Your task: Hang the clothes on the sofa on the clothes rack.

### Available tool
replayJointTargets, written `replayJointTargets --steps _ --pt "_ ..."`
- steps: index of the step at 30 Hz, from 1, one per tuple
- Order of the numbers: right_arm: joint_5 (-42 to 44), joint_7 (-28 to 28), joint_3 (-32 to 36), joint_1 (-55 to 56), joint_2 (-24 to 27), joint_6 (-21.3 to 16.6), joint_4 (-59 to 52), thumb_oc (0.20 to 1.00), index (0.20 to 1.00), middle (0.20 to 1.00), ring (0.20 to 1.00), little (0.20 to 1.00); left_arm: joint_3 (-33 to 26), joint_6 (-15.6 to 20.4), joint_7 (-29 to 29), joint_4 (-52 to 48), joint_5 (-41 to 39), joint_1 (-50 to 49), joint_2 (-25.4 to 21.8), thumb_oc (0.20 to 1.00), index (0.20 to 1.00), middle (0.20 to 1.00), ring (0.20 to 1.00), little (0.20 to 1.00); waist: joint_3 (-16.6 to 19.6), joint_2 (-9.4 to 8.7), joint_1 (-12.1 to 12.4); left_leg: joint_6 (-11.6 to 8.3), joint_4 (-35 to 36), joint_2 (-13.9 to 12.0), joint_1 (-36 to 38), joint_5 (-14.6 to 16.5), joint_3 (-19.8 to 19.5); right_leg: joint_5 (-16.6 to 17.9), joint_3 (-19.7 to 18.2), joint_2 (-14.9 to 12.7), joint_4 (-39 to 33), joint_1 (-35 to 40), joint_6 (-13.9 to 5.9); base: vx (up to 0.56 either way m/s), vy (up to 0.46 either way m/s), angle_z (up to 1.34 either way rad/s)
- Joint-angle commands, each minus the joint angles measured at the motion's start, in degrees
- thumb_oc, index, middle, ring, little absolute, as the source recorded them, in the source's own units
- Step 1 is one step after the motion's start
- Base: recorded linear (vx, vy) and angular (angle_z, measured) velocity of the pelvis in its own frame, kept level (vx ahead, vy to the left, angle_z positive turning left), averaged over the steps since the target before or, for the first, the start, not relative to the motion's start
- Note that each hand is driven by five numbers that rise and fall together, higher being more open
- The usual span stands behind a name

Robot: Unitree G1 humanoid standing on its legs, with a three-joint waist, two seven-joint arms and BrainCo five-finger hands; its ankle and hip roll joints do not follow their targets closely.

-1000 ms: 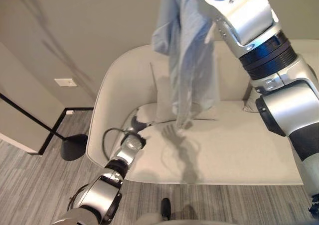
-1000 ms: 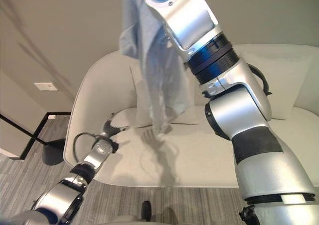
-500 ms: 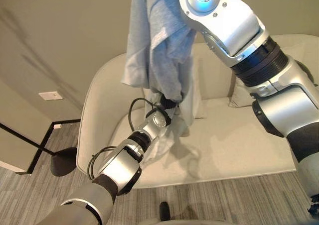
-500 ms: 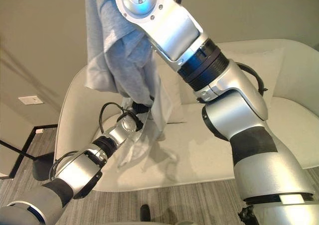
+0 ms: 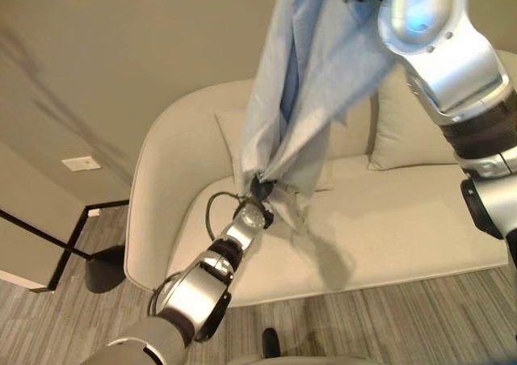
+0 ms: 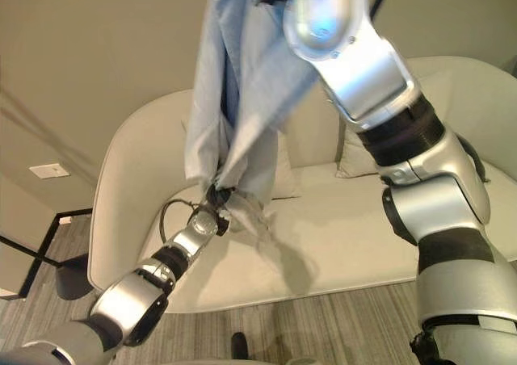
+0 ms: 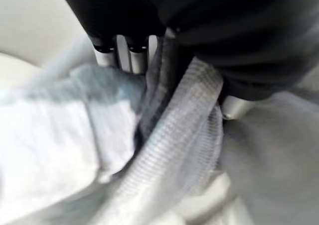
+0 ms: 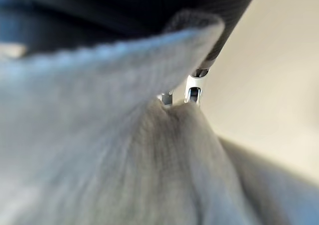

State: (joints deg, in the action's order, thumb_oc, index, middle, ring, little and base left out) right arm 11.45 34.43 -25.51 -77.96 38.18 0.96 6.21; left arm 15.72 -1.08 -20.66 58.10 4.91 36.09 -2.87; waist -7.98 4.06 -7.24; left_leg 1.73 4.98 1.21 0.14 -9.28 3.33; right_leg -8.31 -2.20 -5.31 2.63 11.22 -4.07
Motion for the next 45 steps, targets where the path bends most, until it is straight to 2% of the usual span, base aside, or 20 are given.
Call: replayJointTargets --steps 1,5,6,9,10,12,15,16,17,18,19,20,21,22,25,29,32,34,38,45 --pt "-5.55 -0.52 5.78 -0.02 2.75 -0.48 -4.36 0.2 0.2 0.2 0.2 0.2 -0.58 1.13 -2.16 -3.16 0.62 1.92 -2.64 0.2 0.2 0.2 0.2 0.2 -0.48 -0.75 2.86 -4.92 0.0 -1.31 -0.71 4.19 -0.35 10.92 -0.49 -2.87 2.34 2.58 1.25 -0.15 -0.09 0.0" --pt "-10.08 -3.32 17.55 19.12 0.37 0.27 -13.76 0.2 0.2 0.2 0.2 0.2 -3.19 0.97 -2.22 -10.58 2.29 -6.86 -3.65 0.2 0.2 0.2 0.2 0.2 -1.16 -0.32 4.61 -4.75 0.02 -1.65 -2.31 3.62 -0.77 10.69 -0.34 -1.52 0.11 2.78 1.38 -0.17 -0.11 0.04" --pt "-13.02 -6.56 27.54 36.93 -6.42 0.19 -22.54 0.2 0.2 0.2 0.2 0.2 -4.41 1.5 -0.46 -15.62 3.53 -14.22 -2.72 0.2 0.2 0.2 0.2 0.2 -2.03 0.48 5.99 -4.55 0.02 -1.41 -4.69 3.92 -0.95 10.78 0.13 -0.07 -2.76 2.89 1.91 -0.27 -0.157 0.08" --pt "-14.01 -9.76 32.69 49.5 -12.69 0.54 -28.48 0.2 0.2 0.2 0.2 0.2 -4.45 1.88 1.84 -21.09 2.93 -20.49 -2.86 0.2 0.2 0.2 0.2 0.2 -3.08 -0.49 7.23 -4.9 0.02 -0.93 -7.4 4.83 -0.11 11.45 0.96 -0.65 -4.26 2.92 2.27 -0.29 -0.093 0.39" --pt "-15.51 -12.6 36.6 59.07 -16.19 0.61 -30.26 0.2 0.2 0.2 0.2 0.2 -5.82 2.49 5.08 -26.26 1.0 -25.25 -1.41 0.2 0.2 0.2 0.2 0.2 -5.61 -0.84 6.99 -5.9 -0.21 -3.01 -6.53 5.01 2.44 12.01 2.37 -1.88 -4.98 2.31 2.35 -0.27 0.042 0.33" --pt "-11.12 -15.05 37.48 66.35 -19.64 0.56 -29.97 0.2 0.2 0.2 0.2 0.2 -7.84 2.73 8.15 -32.4 -0.41 -31.07 -0.89 0.2 0.2 0.2 0.2 0.2 -5.49 -0.22 6.07 -5.86 -0.55 -6.7 -2.05 4.82 3.12 12.54 4.48 -3.02 -5.93 1.75 2.13 -0.28 0.108 0.39" --pt "-8.31 -19.02 38.83 72.79 -22.14 1.44 -30.95 0.2 0.2 0.2 0.2 0.2 -12.19 2.94 10.88 -38.9 -1.16 -36.91 -2.28 0.2 0.2 0.2 0.2 0.2 -2.84 0.05 4.19 -4.86 -0.88 -14.7 3.64 5.71 1.71 13.03 6.86 -6.04 -6.22 -2.51 1.07 -0.2 0.207 0.46" --pt "-7.0 -19.64 37.38 72.84 -22.76 1.85 -29.86 0.2 0.2 0.2 0.2 0.2 -13.4 3.23 10.72 -40.18 -1.02 -38.31 -2.23 0.2 0.2 0.2 0.2 0.2 -2.19 -0.04 3.29 -5.12 -1.82 -19.12 5.0 4.91 2.03 13.69 8.16 -8.17 -5.96 -4.65 0.41 -0.1 0.215 0.18" --pt "-6.98 -19.62 37.25 72.88 -22.74 1.82 -29.82 0.2 0.2 0.2 0.2 0.2 -13.48 3.19 10.75 -40.29 -1.01 -38.47 -2.21 0.2 0.2 0.2 0.2 0.2 -2.15 0.12 3.22 -5.23 -1.77 -19.37 5.12 4.99 2.06 13.57 8.16 -7.94 -5.87 -4.62 0.48 -0.08 0.313 0.36" --pt "-8.08 -21.04 36.98 74.2 -22.96 2.35 -30.21 0.2 0.2 0.2 0.2 0.2 -14.88 2.99 10.27 -41.13 0.35 -40.67 -2.76 0.2 0.2 0.2 0.2 0.2 -0.94 0.33 2.58 -5.8 -0.57 -23.64 9.13 2.81 2.84 14.09 8.93 -9.66 -4.8 -6.41 -0.31 -0.04 0.261 0.33" --pt "-8.45 -21.47 37.11 74.79 -23.0 2.21 -29.05 0.2 0.2 0.2 0.2 0.2 -15.9 3.33 10.24 -42.0 0.35 -39.73 -2.73 0.2 0.2 0.2 0.2 0.2 -0.49 0.69 2.66 -5.81 0.02 -23.01 9.19 3.4 1.66 14.21 8.57 -9.66 -4.58 -6.78 -0.04 -0.05 0.36 0.2" --pt "-9.84 -22.84 39.38 76.78 -22.77 2.13 -28.07 0.551 0.551 0.551 0.551 0.551 -15.98 3.23 10.26 -41.92 0.41 -38.54 -2.46 0.2 0.2 0.2 0.2 0.2 0.36 0.65 2.36 -7.02 0.02 -22.4 8.41 5.01 2.92 14.2 8.84 -11.05 -4.48 -6.73 0.22 -0.02 0.166 0.06" --pt "-9.84 -22.84 39.38 76.79 -22.77 2.13 -28.07 0.551 0.551 0.551 0.551 0.551 -15.97 3.23 10.26 -41.92 0.41 -38.55 -2.47 0.2 0.2 0.2 0.2 0.2 0.39 0.64 2.38 -7.02 0.02 -22.39 8.38 5.01 2.93 14.2 8.83 -11.06 -4.47 -6.77 0.21 0.03 0.293 0.18" --pt "-10.99 -23.42 41.52 79.97 -21.91 1.52 -25.09 1.0 1.0 1.0 1.0 1.0 -15.28 4.19 9.92 -43.39 0.79 -36.93 -3.41 0.2 0.2 0.2 0.2 0.2 0.49 0.3 1.85 -8.49 0.02 -19.57 8.08 6.22 5.61 14.46 9.96 -13.54 -4.52 -5.64 0.6 0.07 0.324 0.42" --pt "-13.4 -23.92 41.52 81.54 -20.81 1.22 -18.2 1.0 1.0 1.0 1.0 1.0 -14.72 5.34 9.29 -44.47 2.2 -35.13 -4.94 0.2 0.2 0.2 0.2 0.2 -0.36 0.23 1.51 -8.49 0.02 -16.6 9.48 8.27 6.38 14.09 10.71 -15.5 -4.65 -4.67 0.3 0.06 0.293 0.54" --pt "-27.0 -21.59 35.53 80.06 -14.12 1.06 6.44 1.0 1.0 1.0 1.0 1.0 -17.09 6.99 3.08 -45.04 4.5 -23.49 -10.66 0.2 0.2 0.2 0.2 0.2 -3.28 0.48 1.35 -8.54 0.02 -12.8 9.58 8.83 7.66 14.23 12.45 -17.92 -6.17 -4.75 -1.2 0.01 0.191 0.39" --pt "-27.78 -21.01 32.01 77.76 -14.25 0.11 11.56 1.0 1.0 1.0 1.0 1.0 -16.51 8.23 -0.07 -42.98 5.48 -19.0 -12.68 0.2 0.2 0.2 0.2 0.2 -4.22 0.43 1.04 -8.38 0.02 -12.21 9.93 8.94 7.69 14.35 12.77 -17.93 -6.82 -4.83 -1.27 0.01 0.08 -0.21" --pt "-28.86 -21.05 23.97 74.04 -13.31 -1.78 19.1 1.0 1.0 1.0 1.0 1.0 -15.33 8.53 -3.56 -41.99 7.34 -11.95 -15.15 0.2 0.2 0.2 0.2 0.2 -4.29 0.54 0.51 -7.82 0.02 -11.55 10.83 9.23 7.09 14.14 11.38 -17.2 -7.2 -4.5 -1.29 0.04 0.039 -0.44" --pt "-29.19 -19.13 16.45 66.73 -11.64 -4.43 25.65 1.0 1.0 1.0 1.0 1.0 -15.83 8.45 -4.8 -45.7 9.16 -7.23 -16.2 0.2 0.2 0.2 0.2 0.2 -3.54 0.88 0.3 -7.52 0.02 -11.34 11.12 9.12 6.34 14.03 10.54 -16.6 -7.29 -3.91 -1.41 0.04 0.001 -0.18" --pt "-29.13 -14.22 2.53 46.91 -15.64 -7.64 35.03 1.0 1.0 1.0 1.0 1.0 -14.76 7.85 -5.74 -53.23 12.62 5.96 -17.5 0.2 0.2 0.2 0.2 0.2 -3.2 1.75 1.41 -7.66 0.02 -11.36 10.96 8.46 4.33 13.79 10.63 -15.94 -7.29 -2.62 -1.48 0.02 0.015 -0.01"
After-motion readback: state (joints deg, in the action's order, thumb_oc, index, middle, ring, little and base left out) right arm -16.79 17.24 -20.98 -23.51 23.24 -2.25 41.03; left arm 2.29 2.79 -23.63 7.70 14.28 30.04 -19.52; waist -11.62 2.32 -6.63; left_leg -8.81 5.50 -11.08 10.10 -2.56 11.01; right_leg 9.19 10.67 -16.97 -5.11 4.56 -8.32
